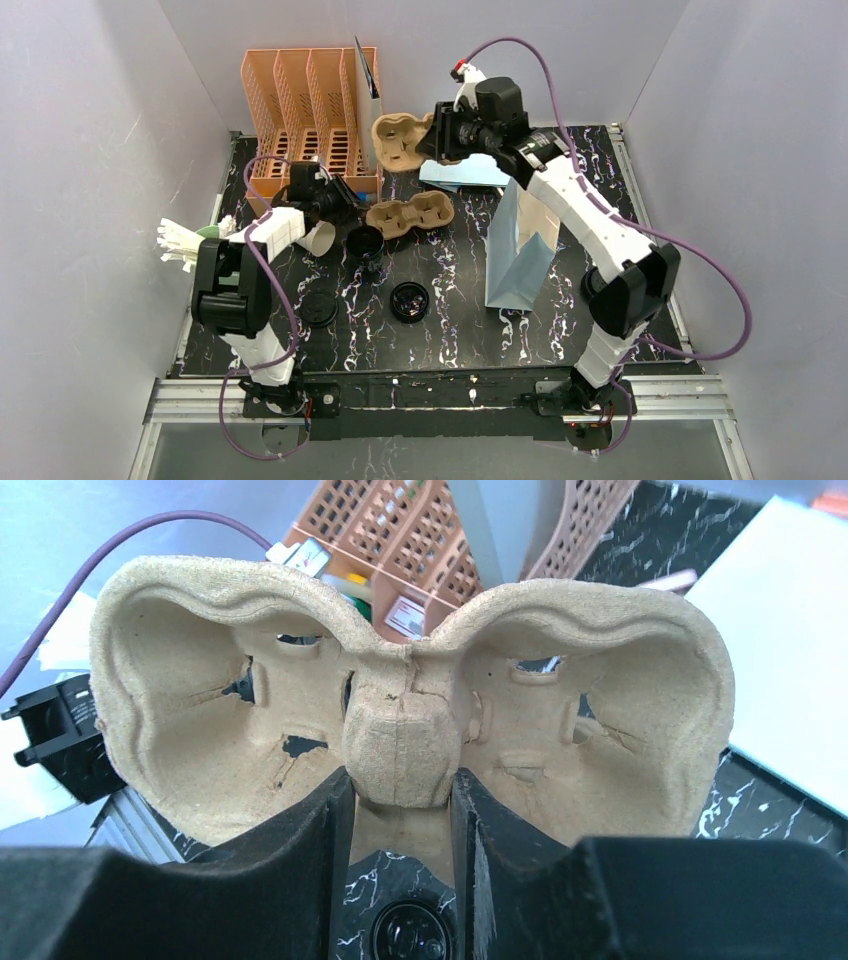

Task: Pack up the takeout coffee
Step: Place the cup tray at the center of the board, then place the cup tray in the takeout bag.

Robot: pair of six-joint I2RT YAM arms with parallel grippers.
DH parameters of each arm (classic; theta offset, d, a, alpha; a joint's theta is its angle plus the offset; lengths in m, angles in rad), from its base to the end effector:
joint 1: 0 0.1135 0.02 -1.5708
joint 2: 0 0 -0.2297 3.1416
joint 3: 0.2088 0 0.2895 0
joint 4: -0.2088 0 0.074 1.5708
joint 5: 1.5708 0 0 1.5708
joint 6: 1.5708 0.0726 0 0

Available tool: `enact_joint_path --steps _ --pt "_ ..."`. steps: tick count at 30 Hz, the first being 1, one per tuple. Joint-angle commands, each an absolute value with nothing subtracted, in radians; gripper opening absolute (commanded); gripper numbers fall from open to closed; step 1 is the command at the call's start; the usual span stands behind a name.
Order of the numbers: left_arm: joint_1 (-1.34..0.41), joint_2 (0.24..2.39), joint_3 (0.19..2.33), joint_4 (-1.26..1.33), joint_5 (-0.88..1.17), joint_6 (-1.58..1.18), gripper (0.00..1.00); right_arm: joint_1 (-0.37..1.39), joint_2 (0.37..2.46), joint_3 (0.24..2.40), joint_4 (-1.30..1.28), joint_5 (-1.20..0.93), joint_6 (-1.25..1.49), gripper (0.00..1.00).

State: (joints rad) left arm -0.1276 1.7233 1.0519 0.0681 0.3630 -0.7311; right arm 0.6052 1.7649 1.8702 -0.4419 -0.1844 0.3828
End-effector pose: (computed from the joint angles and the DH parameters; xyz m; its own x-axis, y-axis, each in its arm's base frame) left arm 0.4240 -0.0804 0.1308 -0.6920 -0.5405 -0.4785 -0.0713 0.7108 -0.6998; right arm 0.3846 0.2822 0.3803 -0.5140 0.0909 -0.8529 -0.5494 0.7288 0.4087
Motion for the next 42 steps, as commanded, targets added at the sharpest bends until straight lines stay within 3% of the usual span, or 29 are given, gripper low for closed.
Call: enact_joint_path --steps 1,5,10,17,20,23,31,37,42 --pt "-0.133 1.568 1.109 0.026 0.346 -0.689 0.37 0.605 1.598 1.898 -0.394 -0.215 0.314 0.42" --pt "-0.14 1.504 1.175 -0.044 0.35 -0.65 0.54 0.605 1.47 1.821 -0.365 -0.162 0.282 0.41" --pt "-0.215 1.413 1.251 -0.116 0.347 -0.588 0.56 0.604 1.317 1.738 -0.383 0.027 0.26 0.38" --pt "-0.583 1.253 1.206 -0.045 0.192 -0.525 0.64 0.605 1.127 1.662 -0.45 0.361 0.263 0.35" --pt "-0.686 1.223 1.17 0.078 0.177 -0.535 0.78 0.606 1.06 1.617 -0.455 0.433 0.265 0.33" --pt "-0.781 1.245 1.185 0.144 0.143 -0.502 0.81 0.606 0.997 1.581 -0.454 0.454 0.267 0.31" --pt "-0.953 1.42 1.311 0.22 0.078 -0.402 0.62 0.605 0.916 1.549 -0.474 0.459 0.267 0.31" --pt "-1.01 1.537 1.384 0.227 -0.001 -0.359 0.59 0.605 0.887 1.541 -0.492 0.45 0.259 0.3" --pt "-1.014 1.581 1.417 0.197 -0.078 -0.373 0.38 0.606 0.879 1.545 -0.509 0.394 0.24 0.3"
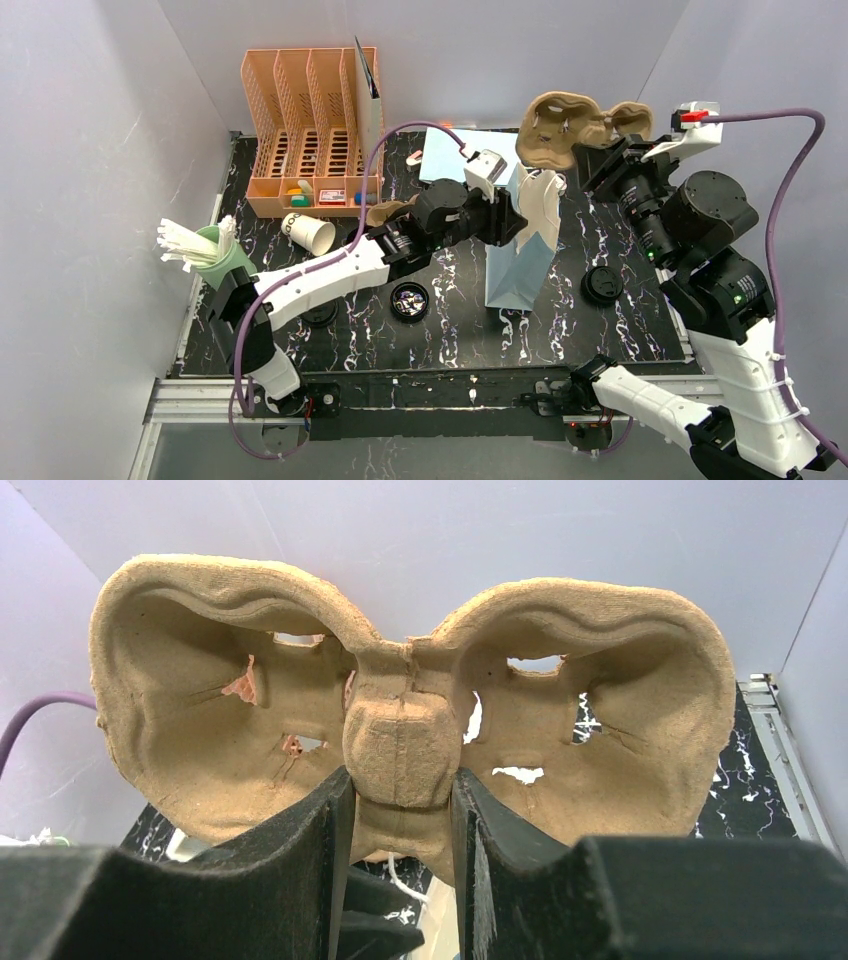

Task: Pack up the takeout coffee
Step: Place the cup tray in the takeout bag.

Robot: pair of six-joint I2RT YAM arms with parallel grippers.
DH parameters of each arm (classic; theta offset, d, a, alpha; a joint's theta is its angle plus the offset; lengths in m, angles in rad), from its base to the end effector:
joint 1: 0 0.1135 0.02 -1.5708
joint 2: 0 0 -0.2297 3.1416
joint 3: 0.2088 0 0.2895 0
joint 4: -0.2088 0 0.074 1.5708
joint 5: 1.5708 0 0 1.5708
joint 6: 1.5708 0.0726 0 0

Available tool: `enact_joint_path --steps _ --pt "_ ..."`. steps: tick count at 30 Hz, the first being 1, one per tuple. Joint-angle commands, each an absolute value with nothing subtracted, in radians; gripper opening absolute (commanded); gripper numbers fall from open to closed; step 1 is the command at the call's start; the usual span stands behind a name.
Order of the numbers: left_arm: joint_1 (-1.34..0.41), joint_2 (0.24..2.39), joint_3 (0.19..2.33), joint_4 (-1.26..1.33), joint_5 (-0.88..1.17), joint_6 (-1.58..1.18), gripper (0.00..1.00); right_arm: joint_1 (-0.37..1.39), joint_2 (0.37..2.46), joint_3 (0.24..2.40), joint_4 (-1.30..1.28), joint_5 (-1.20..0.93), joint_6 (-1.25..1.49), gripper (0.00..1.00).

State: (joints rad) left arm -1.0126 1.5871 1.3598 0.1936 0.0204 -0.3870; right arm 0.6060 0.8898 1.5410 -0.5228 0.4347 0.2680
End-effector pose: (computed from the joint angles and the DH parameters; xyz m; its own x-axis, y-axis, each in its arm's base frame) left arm 0.2422 -0.3907 0.3329 -0.3407 -0.1669 -0.9253 0.7886 0.4851 -0.3778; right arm 0.1842 0.0905 0.5293 0.0556 0.3307 -0.9421 -0.1950 0.9290 0.3146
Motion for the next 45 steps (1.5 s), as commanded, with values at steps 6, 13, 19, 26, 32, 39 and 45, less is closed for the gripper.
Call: enact_joint_path --steps 6,13,19,26,32,39,45 --pt "-1.014 1.606 1.431 0.172 -0.137 -0.384 0.35 0.604 0.876 1.531 -0.518 0.315 0.229 0.3" --pt "-1.014 1.667 1.515 0.088 -0.197 -0.395 0.48 0.605 0.875 1.514 -0.514 0.285 0.239 0.29" --pt "-1.015 1.692 1.554 0.052 -0.165 -0.427 0.7 0.606 0.874 1.513 -0.516 0.293 0.242 0.29" --pt "-1.017 1.722 1.602 -0.04 -0.235 -0.441 0.47 0.605 0.873 1.504 -0.513 0.298 0.245 0.28" --pt "-1.017 1.704 1.645 -0.142 -0.291 -0.41 0.11 0.605 0.898 1.53 -0.558 0.261 0.255 0.27" --pt "-1.011 1.633 1.645 -0.242 -0.241 -0.416 0.0 0.605 0.961 1.575 -0.579 0.002 0.264 0.27" --pt "-0.998 1.53 1.56 -0.254 -0.151 -0.433 0.0 0.605 1.038 1.674 -0.623 -0.15 0.293 0.24"
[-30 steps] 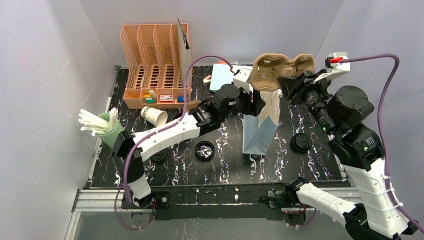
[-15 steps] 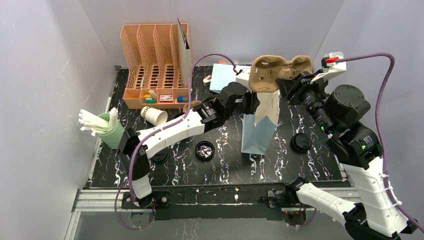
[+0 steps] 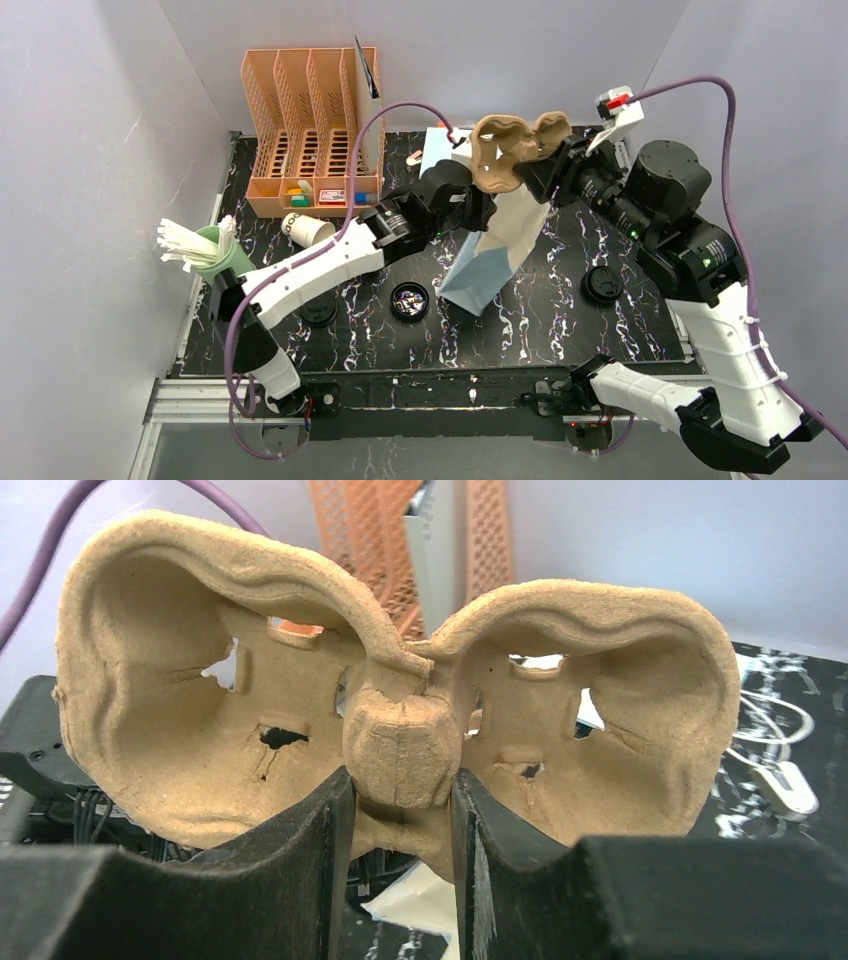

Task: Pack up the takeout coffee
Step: Place the cup tray in the takeout bag.

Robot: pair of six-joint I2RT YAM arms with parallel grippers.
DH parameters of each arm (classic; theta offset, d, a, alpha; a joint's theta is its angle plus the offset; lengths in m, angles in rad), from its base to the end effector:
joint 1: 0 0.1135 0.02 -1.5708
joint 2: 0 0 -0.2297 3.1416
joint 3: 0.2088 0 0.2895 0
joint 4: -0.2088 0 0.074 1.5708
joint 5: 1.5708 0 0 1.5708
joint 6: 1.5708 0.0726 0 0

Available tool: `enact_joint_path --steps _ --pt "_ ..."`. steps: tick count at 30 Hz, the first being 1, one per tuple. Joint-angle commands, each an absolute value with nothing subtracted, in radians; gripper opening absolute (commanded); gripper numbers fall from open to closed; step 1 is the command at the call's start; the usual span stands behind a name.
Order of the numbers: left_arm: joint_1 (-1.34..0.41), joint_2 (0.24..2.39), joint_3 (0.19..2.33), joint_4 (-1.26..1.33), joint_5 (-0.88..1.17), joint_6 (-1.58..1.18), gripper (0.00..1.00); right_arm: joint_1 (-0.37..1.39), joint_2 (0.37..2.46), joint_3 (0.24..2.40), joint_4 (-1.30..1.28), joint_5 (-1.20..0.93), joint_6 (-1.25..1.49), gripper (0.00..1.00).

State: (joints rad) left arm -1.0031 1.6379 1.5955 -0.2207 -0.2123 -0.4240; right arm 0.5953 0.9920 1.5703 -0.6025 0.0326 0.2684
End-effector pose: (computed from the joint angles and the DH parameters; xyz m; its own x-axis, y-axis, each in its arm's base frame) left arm 0.2607 -0.3804 0.3529 -0.4215 -0.0870 -0.9026 0.5940 0.7256 -0.3473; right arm 0.2044 0.1356 0.5073 -0.1608 0.2112 -0.9641 -0.5091 0.8191 0.2644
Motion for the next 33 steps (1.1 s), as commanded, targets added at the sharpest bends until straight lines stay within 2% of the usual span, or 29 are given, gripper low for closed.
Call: enact_joint_path --steps 1,5,11,19,25,33 --pt "-0.991 1.513 1.548 -0.252 -0.131 -0.439 0.0 0.605 1.067 1.696 -0.639 -0.194 0.298 0.24" --pt "-0.951 1.467 1.532 -0.275 -0.042 -0.462 0.0 0.605 1.097 1.708 -0.601 -0.349 0.326 0.24" --pt "-0.85 1.395 1.402 -0.211 0.164 -0.511 0.0 0.605 1.127 1.707 -0.565 -0.466 0.369 0.24" --pt "-0.747 1.335 1.267 -0.08 0.335 -0.545 0.0 0.606 1.1 1.651 -0.62 -0.367 0.385 0.22" --pt "-0.719 1.368 1.262 -0.011 0.481 -0.557 0.0 0.606 1.108 1.601 -0.629 -0.451 0.365 0.22" --pt "-0.68 1.377 1.246 0.111 0.575 -0.65 0.0 0.605 1.213 1.678 -0.695 -0.594 0.333 0.23"
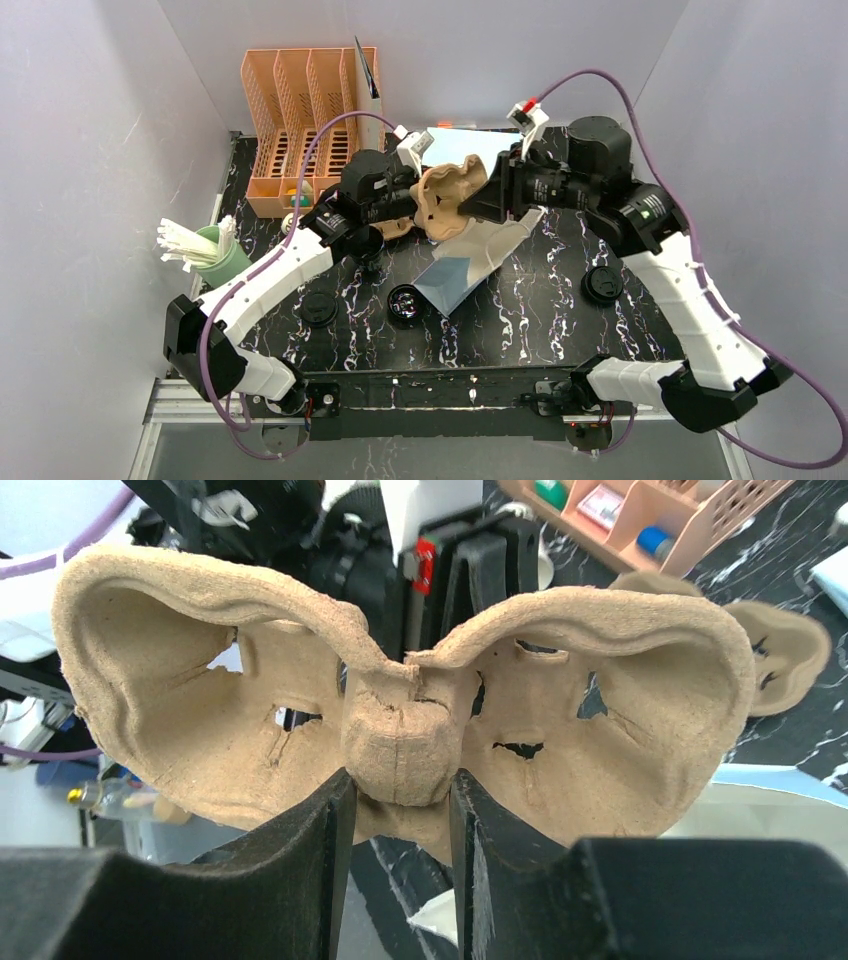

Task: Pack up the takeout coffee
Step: Place the cup tray in the takeout bag.

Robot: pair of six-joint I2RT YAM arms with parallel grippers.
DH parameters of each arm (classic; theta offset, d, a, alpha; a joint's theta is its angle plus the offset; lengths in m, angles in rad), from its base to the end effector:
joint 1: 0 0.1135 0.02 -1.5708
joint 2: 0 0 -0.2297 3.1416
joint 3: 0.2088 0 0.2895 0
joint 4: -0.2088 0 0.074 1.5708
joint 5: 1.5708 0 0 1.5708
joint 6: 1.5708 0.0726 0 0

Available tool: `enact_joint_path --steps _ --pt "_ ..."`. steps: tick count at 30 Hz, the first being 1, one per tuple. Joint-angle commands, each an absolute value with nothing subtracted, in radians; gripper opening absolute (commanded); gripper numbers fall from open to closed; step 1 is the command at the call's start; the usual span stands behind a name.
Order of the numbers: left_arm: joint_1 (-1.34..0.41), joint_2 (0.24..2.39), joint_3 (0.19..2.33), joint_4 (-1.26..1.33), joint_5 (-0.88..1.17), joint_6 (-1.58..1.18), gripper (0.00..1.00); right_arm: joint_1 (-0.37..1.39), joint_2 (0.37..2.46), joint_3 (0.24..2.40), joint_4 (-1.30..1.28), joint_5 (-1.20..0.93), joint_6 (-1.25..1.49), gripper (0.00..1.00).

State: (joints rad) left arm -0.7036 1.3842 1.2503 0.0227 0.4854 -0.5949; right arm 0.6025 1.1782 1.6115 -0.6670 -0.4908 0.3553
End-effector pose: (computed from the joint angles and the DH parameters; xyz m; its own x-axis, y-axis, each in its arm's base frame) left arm 0.2857 -0.2868 0.3455 -0.5889 -0.1504 -0.7941 0.7193 0.3503 -0.5998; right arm 0.2263 0.1972 0.4671 -0.4842 0.0394 -0.8741 -0.7564 0.4833 0.4408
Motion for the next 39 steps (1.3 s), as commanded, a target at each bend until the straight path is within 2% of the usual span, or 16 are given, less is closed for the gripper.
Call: enact_joint_path --steps 1,17,26,39 --pt "-0.675 1.38 1.244 0.13 0.583 -0.659 0.0 0.604 1.219 1.683 -0.708 -0.61 0.334 0.23" --pt "-0.658 1.524 1.245 0.35 0.757 -0.812 0.0 0.589 1.124 1.596 -0.917 -0.461 0.343 0.24" --pt "-0.651 1.586 1.341 0.124 0.801 -0.696 0.0 0.568 1.132 1.516 -0.954 -0.437 0.286 0.23" --pt "-0.609 1.64 1.392 0.041 0.837 -0.632 0.0 0.474 1.266 1.597 -0.964 -0.586 0.236 0.24"
